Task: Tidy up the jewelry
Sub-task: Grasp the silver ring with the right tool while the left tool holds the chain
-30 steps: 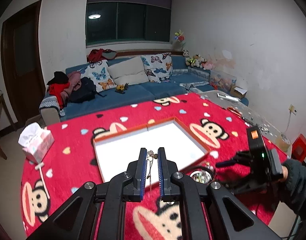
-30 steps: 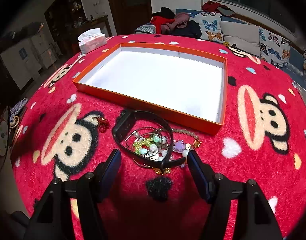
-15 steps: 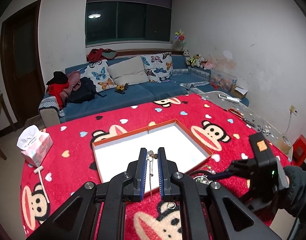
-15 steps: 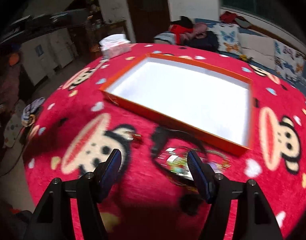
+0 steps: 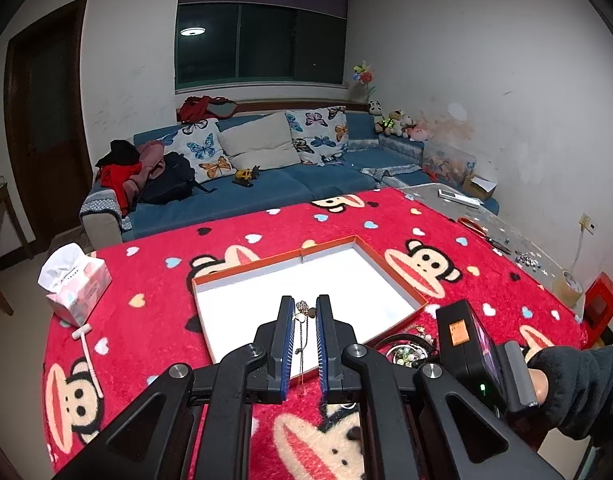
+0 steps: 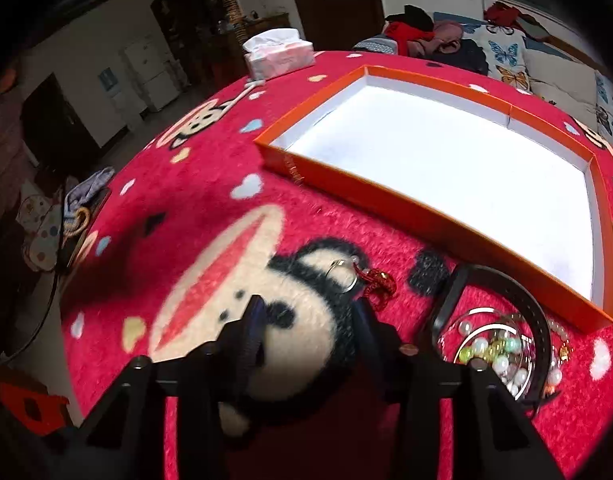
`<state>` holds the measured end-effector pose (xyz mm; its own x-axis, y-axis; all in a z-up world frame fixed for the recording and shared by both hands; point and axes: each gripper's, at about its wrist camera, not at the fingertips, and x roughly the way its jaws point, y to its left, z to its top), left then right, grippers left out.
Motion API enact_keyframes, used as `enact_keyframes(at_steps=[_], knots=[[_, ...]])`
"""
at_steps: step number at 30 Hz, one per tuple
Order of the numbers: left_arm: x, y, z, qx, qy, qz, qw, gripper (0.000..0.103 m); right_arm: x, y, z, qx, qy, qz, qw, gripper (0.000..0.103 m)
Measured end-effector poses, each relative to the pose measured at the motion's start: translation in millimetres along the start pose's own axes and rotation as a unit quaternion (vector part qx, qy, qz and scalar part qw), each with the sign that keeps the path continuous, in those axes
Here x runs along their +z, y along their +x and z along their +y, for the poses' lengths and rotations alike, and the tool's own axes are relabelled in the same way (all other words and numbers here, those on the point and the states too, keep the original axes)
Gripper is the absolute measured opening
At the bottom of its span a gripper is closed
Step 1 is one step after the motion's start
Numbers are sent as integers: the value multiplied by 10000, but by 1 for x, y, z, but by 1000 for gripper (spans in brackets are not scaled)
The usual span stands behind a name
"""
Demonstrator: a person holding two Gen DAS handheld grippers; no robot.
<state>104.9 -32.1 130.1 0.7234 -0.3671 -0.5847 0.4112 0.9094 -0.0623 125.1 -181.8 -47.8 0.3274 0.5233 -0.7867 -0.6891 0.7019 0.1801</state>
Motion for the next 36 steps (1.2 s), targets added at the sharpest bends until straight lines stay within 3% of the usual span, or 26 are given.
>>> enact_keyframes(at_steps=[7,12,19,28,32,36], knots=[[-6,0,9,-14,-79,33,10000,11,8,8,2,-304,-59,-67,9995,35],[-8,3,11,-21,-77,65,9999,11,8,12,8,-750,-332,-34,9966,19],[-3,7,10,-12,-92,33,10000,11,8,11,12,-891,-479,6,9949,9],[6,5,7,8,-50,-9,10000,11,7,7,11,-795,-336,17,9963,10],[4,5,8,10,-65,14,10000,11,7,6,14,-990,-411,21,9942,27],[3,4,9,7,-92,13,10000,11,7,5,20,-1001,-510,-42,9937,28]])
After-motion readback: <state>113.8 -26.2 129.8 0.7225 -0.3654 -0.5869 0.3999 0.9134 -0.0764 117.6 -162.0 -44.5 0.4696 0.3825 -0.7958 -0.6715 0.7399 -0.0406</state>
